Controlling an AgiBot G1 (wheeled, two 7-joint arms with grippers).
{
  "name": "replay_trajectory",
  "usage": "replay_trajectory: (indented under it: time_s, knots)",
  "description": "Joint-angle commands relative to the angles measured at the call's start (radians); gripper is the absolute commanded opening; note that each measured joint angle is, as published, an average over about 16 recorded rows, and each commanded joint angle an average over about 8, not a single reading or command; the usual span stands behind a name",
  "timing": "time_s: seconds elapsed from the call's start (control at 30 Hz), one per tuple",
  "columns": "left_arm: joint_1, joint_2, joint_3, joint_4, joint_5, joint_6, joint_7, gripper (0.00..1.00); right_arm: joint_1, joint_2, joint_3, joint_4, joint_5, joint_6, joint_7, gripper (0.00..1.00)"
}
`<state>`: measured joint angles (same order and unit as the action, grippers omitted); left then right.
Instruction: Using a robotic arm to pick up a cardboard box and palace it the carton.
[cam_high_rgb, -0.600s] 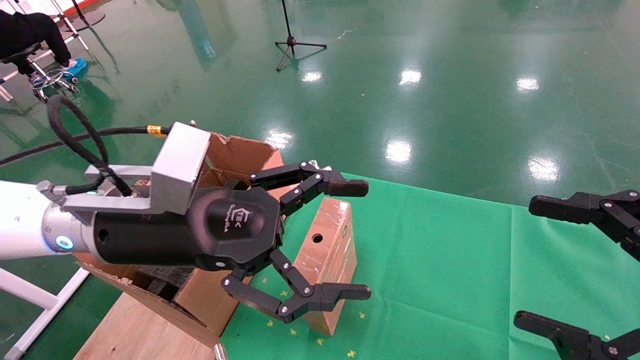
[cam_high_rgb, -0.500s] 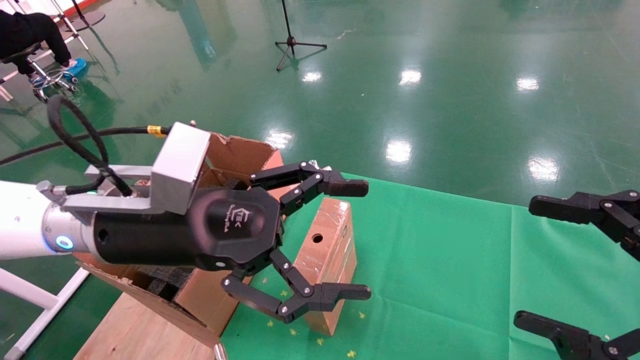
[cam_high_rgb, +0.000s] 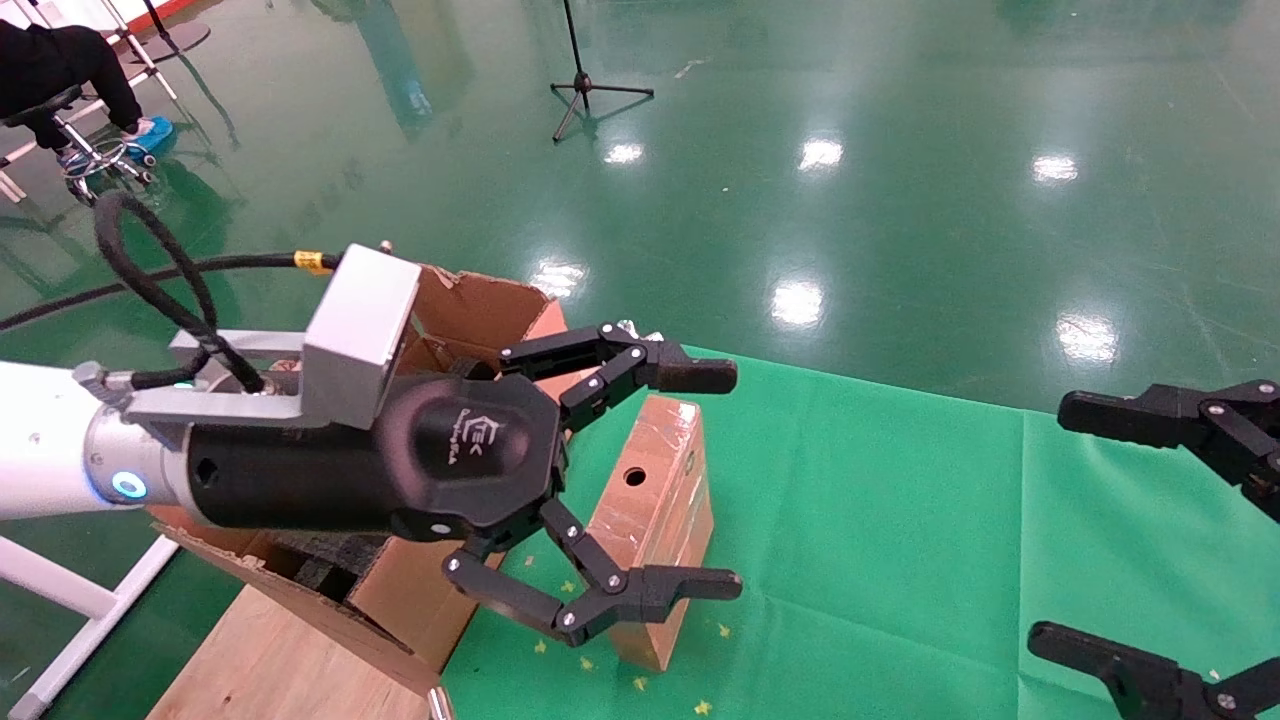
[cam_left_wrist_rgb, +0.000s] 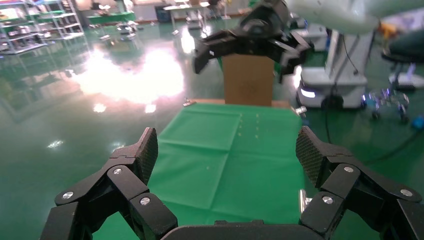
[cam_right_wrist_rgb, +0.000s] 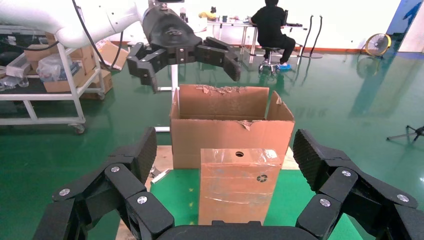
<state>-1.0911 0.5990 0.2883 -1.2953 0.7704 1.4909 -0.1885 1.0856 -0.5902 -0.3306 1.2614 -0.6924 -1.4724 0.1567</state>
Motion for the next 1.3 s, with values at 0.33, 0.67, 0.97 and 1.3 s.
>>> replay_trajectory:
  time_s: [0.33,0.67,0.97,1.3]
  knots:
    - [-0.085,-0.021,0.056,-0.034,0.165,-0.021,-0.049,1.00,0.000,0.000,0.000,0.000,0.000,0.000,0.000,0.00]
    - [-0.146,-0.019,0.094,-0.034,0.286,-0.041,-0.071,1.00,0.000,0.000,0.000,0.000,0.000,0.000,0.000,0.00]
    - [-0.368,0.078,0.268,-0.043,0.754,-0.116,-0.569,1.00,0.000,0.000,0.000,-0.001,0.000,0.000,0.000,0.00]
    - [-0.528,0.212,0.357,-0.029,0.964,-0.033,-1.110,1.00,0.000,0.000,0.000,-0.001,0.000,0.000,0.000,0.00]
